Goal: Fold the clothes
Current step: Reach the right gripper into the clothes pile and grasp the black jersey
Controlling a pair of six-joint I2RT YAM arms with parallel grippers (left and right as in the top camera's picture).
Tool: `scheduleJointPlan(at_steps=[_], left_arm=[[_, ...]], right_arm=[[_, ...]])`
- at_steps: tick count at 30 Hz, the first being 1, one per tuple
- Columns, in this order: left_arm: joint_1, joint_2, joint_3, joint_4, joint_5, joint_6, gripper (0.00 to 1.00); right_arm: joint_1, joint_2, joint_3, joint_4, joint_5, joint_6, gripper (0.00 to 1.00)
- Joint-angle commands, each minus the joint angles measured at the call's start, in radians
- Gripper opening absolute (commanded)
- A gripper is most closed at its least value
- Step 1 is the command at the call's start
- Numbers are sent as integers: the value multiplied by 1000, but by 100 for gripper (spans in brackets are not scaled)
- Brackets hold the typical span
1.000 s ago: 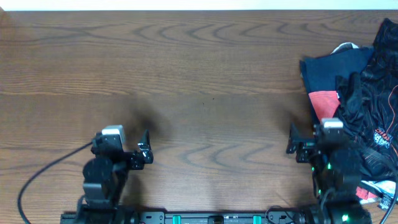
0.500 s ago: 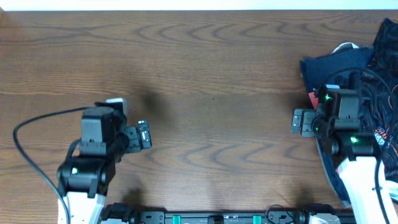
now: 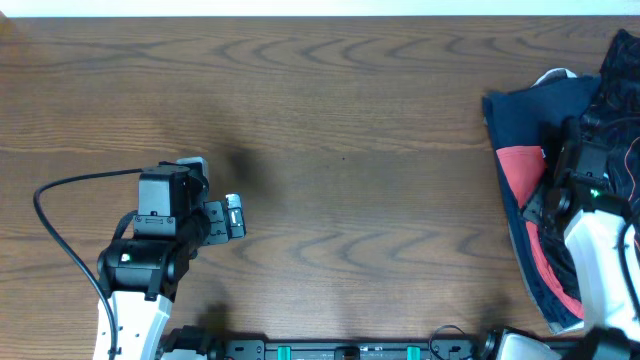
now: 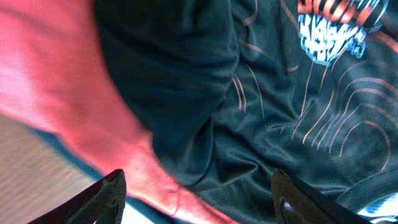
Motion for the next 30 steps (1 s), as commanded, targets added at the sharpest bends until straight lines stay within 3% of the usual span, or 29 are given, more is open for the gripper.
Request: scheduleJointPlan(at_steps=[1, 5, 7, 8, 10, 17, 23, 25, 30], left_arm=[[6, -1, 19, -2, 7, -9, 98], [6, -1, 19, -2, 7, -9, 98], [6, -1, 19, -2, 7, -9, 98], [6, -1, 19, -2, 7, -9, 98], [6, 0, 19, -1, 7, -9, 98], [6, 1, 19, 5, 6, -9, 98], [6, 1, 19, 16, 6, -9, 98], [6, 2, 19, 21, 7, -9, 98], [6, 3, 19, 24, 7, -9, 98]], right_arm=[[-35, 58, 9, 11, 20, 23, 72], [-49, 121, 9, 29, 10, 43, 65], [-49, 147, 9, 29, 7, 45, 56], [-49, 156, 9, 30, 8, 45, 43], [-49, 163, 9, 29, 7, 45, 1], [-49, 97, 87, -8, -86, 41, 1], [-16, -24, 249, -21, -627, -266, 1], [18, -55, 255, -27, -740, -307, 1], [161, -61, 244, -145, -756, -333, 1]])
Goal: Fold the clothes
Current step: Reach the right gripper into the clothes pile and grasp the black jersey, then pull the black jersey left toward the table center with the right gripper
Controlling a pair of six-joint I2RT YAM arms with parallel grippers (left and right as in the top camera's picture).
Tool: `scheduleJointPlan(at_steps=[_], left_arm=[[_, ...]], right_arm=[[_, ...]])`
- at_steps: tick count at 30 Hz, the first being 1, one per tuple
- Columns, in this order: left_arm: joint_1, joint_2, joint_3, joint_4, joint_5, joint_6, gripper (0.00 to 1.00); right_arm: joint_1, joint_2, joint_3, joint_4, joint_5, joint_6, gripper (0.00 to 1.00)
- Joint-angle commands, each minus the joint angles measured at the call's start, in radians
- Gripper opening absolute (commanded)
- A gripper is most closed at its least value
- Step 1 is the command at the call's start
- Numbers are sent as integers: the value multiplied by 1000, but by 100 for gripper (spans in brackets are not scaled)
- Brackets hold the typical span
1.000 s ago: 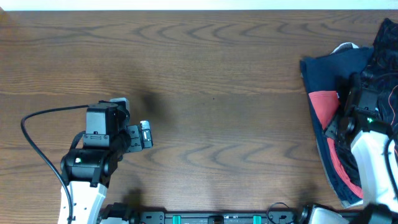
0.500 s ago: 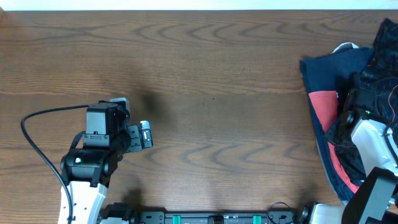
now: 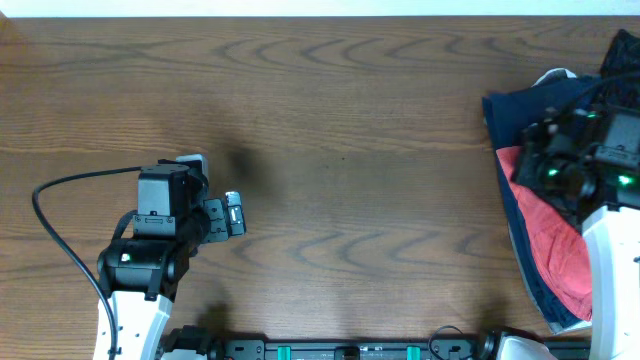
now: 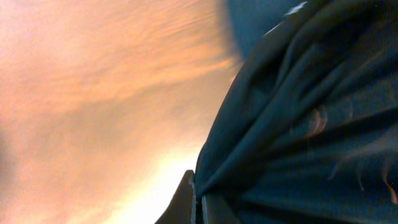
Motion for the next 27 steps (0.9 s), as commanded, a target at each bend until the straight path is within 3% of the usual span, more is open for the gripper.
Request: scheduleJointPlan(at_steps=[1, 8, 16, 21, 27], left_arm=[[6, 3, 19, 1, 7, -9, 98], [6, 3, 19, 5, 7, -9, 98], [6, 3, 19, 5, 7, -9, 98], [6, 3, 19, 14, 7, -9, 98], [6, 3, 18, 27, 7, -9, 98]], right_arm=[[117, 21, -28, -46, -140, -75, 2], [404, 37, -123, 31, -140, -17, 1], [764, 99, -177, 436, -62, 103, 1], [917, 204, -177, 595, -8, 105, 1], [995, 306, -177, 703, 9, 145, 4]])
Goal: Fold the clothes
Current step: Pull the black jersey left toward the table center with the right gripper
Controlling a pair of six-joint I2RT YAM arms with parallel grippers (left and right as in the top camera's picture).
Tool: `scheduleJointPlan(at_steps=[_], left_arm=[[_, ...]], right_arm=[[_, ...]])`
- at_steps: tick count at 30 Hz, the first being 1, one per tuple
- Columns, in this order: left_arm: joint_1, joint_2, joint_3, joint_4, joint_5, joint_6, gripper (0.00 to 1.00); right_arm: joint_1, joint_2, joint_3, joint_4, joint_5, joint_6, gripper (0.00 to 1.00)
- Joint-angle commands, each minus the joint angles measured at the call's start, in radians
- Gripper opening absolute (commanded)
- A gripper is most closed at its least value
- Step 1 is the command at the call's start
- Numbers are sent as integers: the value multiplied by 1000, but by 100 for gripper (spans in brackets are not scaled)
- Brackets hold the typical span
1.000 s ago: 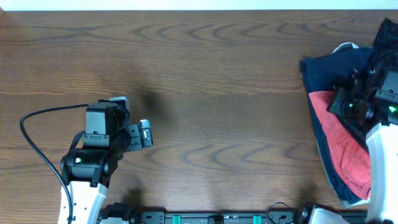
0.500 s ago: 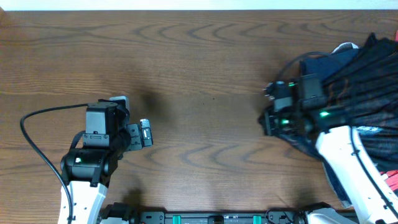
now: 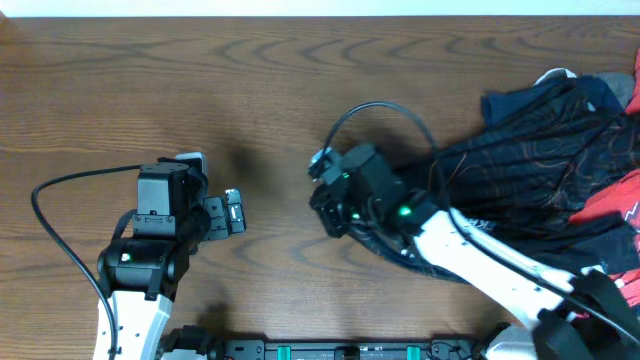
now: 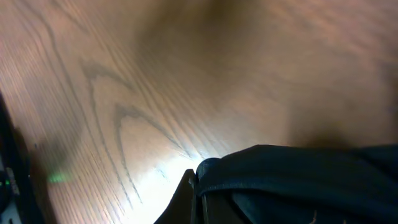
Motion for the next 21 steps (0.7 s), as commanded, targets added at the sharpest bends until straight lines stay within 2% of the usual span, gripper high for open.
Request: scheduleJointPlan(at_steps=[1, 3, 5, 8, 14, 21], left_arm=[[6, 2, 18, 6, 7, -10, 98], [6, 2, 18, 9, 12, -18, 98], [5, 2, 18, 9, 45, -42, 98], [5, 8, 15, 18, 103, -95, 98], [-5, 76, -11, 58, 227, -181, 98], [-86, 259, -11, 134, 335, -189, 98]], right_arm=[[24, 24, -6, 14, 42, 35, 9], [17, 18, -2, -15, 100, 34, 31], [-10, -5, 13, -82, 190, 34, 61], [-84, -67, 37, -182, 298, 45, 99], [-292, -222, 42, -310, 324, 74, 99], [-502, -296, 42, -498, 323, 129, 99]])
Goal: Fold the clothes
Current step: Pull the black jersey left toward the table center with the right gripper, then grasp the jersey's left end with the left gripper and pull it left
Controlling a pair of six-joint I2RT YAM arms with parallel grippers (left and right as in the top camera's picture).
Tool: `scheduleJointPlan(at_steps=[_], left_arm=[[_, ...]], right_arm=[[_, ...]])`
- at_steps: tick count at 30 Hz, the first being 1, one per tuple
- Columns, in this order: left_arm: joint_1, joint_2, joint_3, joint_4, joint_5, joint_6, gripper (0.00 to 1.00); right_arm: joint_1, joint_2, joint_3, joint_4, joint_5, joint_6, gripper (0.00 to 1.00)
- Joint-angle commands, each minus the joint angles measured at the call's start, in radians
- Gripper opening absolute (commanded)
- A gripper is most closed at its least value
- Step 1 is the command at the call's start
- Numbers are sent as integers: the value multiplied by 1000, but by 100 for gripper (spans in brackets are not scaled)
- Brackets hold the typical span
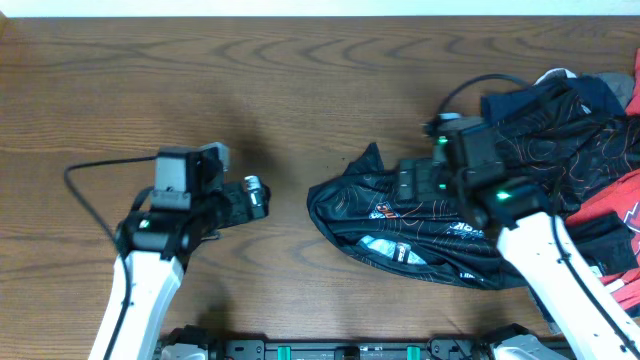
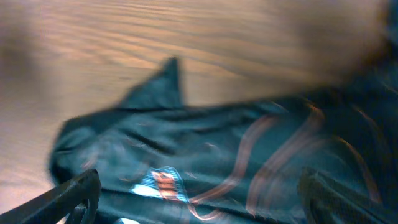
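Observation:
A dark shirt (image 1: pixel 420 245) with thin orange lines and a small chest print lies crumpled on the wooden table (image 1: pixel 300 80), right of centre. Its right part runs back into the clothes pile. My right gripper (image 1: pixel 403 183) hovers over the shirt's upper left part. In the right wrist view the shirt (image 2: pixel 205 143) fills the frame, blurred. That gripper (image 2: pixel 199 211) is open, its fingers (image 2: pixel 81 193) wide apart with nothing between them. My left gripper (image 1: pixel 257 197) is over bare table left of the shirt; its jaws are too small to read.
The clothes pile sits at the right edge, with a red garment (image 1: pixel 610 215) and navy cloth (image 1: pixel 520 100) in it. A black cable (image 1: pixel 90 170) loops behind the left arm. Bare wood stretches across the far and left parts of the table.
My right gripper was shut on the dark shirt's edge near the table's middle; now it is open and farther right, and the shirt lies on the table. The left arm has moved toward the shirt.
My right gripper was open over the pile at the right edge. Then it was shut on dark fabric there. Then it held the shirt stretched out from the pile to mid-table. Now the shirt is let go and lies right of centre, and the left arm has shifted.

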Motion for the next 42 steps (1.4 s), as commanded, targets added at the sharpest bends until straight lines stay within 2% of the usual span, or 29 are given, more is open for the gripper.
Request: scheduleJointPlan(at_steps=[1, 6, 13, 22, 23, 25, 27, 29, 30, 36, 42], left_arm=[[-54, 94, -10, 31, 74, -24, 98], [-153, 248, -10, 130, 100, -31, 98], [-285, 435, -10, 290, 100, -42, 98], [-410, 546, -10, 445, 94, -49, 100], [-422, 550, -10, 457, 92, -49, 94], [-438, 551, -10, 474, 92, -49, 74], [-445, 551, -10, 489, 92, -49, 47], [-443, 551, -10, 495, 90, -48, 14], [-440, 550, -10, 495, 81, -48, 6], [-368, 502, -8, 468, -10, -4, 6], [-164, 385, -8, 407, -179, 65, 6]], right_arm=[[-76, -6, 10, -61, 14, 34, 99], [-139, -6, 10, -145, 14, 34, 99], [-150, -6, 10, -200, 16, 33, 99], [-150, -6, 10, -213, 15, 33, 99], [-150, -6, 10, -217, 15, 33, 99], [-150, -6, 10, -223, 15, 33, 99], [-150, -6, 10, -227, 15, 33, 99], [-150, -6, 10, -228, 16, 33, 99], [-150, -6, 10, -230, 15, 33, 99], [-150, -6, 10, -253, 46, 33, 99], [-150, -6, 10, -280, 90, 33, 99]])
